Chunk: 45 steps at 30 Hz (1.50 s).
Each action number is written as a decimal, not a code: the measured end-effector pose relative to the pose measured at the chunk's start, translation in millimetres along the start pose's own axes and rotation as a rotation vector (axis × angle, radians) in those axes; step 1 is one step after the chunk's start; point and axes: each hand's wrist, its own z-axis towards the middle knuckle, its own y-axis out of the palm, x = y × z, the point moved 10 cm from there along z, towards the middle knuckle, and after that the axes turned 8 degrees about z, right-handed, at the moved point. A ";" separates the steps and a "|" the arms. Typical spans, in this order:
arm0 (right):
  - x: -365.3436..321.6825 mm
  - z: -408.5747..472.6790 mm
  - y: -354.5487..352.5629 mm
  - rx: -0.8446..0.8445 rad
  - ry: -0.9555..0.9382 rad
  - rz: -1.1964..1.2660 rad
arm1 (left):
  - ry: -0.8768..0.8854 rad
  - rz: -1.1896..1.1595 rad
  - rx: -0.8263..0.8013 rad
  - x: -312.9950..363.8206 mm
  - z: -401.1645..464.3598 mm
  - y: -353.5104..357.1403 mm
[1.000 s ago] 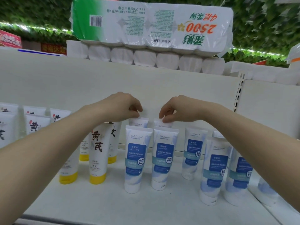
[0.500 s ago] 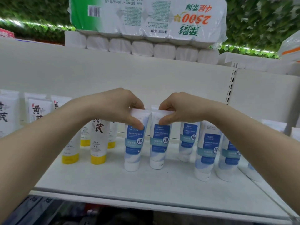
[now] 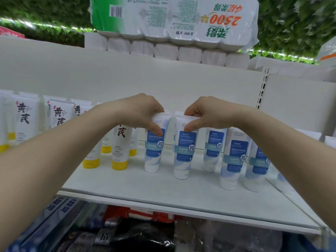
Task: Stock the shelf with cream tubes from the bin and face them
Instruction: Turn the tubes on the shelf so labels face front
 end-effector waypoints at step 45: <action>159.9 -6.5 -44.6 -0.092 0.052 -0.147 | 0.178 0.142 -0.057 119.1 148.2 21.9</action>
